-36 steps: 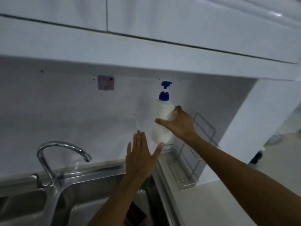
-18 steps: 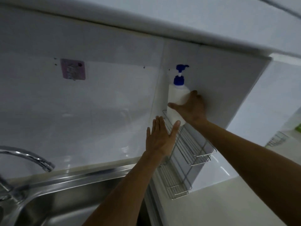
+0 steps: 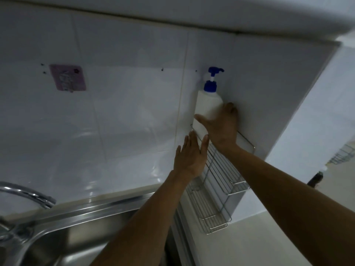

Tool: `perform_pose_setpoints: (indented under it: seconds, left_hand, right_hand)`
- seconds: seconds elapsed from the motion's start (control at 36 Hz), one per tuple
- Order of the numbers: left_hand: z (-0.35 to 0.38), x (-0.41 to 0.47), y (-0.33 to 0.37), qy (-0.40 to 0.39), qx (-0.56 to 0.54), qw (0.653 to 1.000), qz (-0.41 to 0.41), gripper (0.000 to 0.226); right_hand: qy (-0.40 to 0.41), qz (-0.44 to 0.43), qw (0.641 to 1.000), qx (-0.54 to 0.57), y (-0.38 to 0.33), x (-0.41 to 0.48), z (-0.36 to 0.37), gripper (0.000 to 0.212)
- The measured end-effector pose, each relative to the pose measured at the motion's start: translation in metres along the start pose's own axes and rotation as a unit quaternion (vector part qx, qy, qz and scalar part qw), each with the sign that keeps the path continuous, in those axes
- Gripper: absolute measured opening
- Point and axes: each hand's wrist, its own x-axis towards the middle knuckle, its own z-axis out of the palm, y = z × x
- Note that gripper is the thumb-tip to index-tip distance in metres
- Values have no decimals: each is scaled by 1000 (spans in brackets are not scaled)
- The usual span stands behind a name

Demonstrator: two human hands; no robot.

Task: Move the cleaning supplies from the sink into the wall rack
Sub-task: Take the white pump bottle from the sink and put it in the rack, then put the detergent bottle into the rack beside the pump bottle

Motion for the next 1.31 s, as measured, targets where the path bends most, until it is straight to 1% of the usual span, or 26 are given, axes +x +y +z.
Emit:
perform_pose_setpoints:
  seconds: [0.06,0.17,0.22,0.31,0.33,0.39,0.44,0.47,0.53,0.61,0.69,0.72,0.78,0.83,0.86,0.92,0.94,1.0,1.06,1.14,1.22,1.31]
  left_hand:
    - [-3,0,1,-27,24,999,-18,82]
    - [-21,-13,5,-34,27,999,-20,83]
    - [-36,-24,3,-32,39,999,-17,83]
    - [-64,-45,-8,-22,93,995,-19,81]
    - [-75,-55,-14,-18,116,993,-22,82]
    - [-98,-78,-30,-9,169,985,-26,83]
    - [-121,-104,-51,-4,226,973,-33,82]
    - [-131,-119,-62,-5,251,967,-45,82]
    - [-149,-148,-90,-14,278,957,-85,83]
    - [-172,-197,-137,-12,294,946,-134,84]
    - [-173,-249,-179,-27,379,920,-100,94]
    - [-167,-265,-190,-41,384,918,-93,94]
    - [-150,-298,-208,-64,354,927,-108,86]
    - [-130,-335,-227,-79,346,927,-125,79]
    - [-121,-353,-238,-80,347,924,-138,78]
    - [-107,-389,-258,-72,340,920,-183,79]
    - [-100,-405,-268,-83,332,915,-213,82]
    - [-90,-436,-280,-107,305,909,-264,85]
    - [-81,-461,-287,-111,294,905,-287,88]
    - [-69,-486,-292,-114,287,903,-298,96]
    - [-63,-492,-291,-102,275,906,-304,107]
    - [-61,-490,-294,-110,266,902,-321,108]
  right_hand:
    - [-16,-9,1000,-24,1,-2,-2,100]
    - [-44,-37,991,-119,0,-5,-12,94]
    - [-37,-52,988,-143,-6,-9,-19,97]
    - [-6,-43,987,-154,-21,-26,-28,104]
    - [12,-46,985,-164,-26,-36,-29,102]
    - [49,-84,978,-185,-37,-65,-27,86]
    - [45,-138,974,-172,-50,-104,-16,67]
    - [20,-160,975,-150,-55,-127,-7,61]
    - [-63,-177,977,-97,-63,-176,18,55]
    - [-180,-195,963,-53,-69,-248,54,51]
    - [-275,-214,937,-37,-65,-316,84,49]
    - [-311,-211,926,-32,-61,-338,96,50]
    - [-403,-196,894,-15,-52,-380,115,50]
    - [-510,-189,839,-21,-41,-421,133,54]
    - [-551,-190,812,-32,-35,-440,140,60]
    - [-604,-190,772,-53,-25,-476,153,75]
    - [-623,-183,758,-58,-21,-491,159,83]
    - [-640,-167,748,-56,-16,-516,170,89]
    - [-642,-166,747,-51,-14,-535,178,91]
    - [-648,-156,744,-36,-15,-555,188,93]
    - [-639,-112,761,0,-15,-564,198,85]
    - [-626,-83,775,24,-13,-566,204,66]
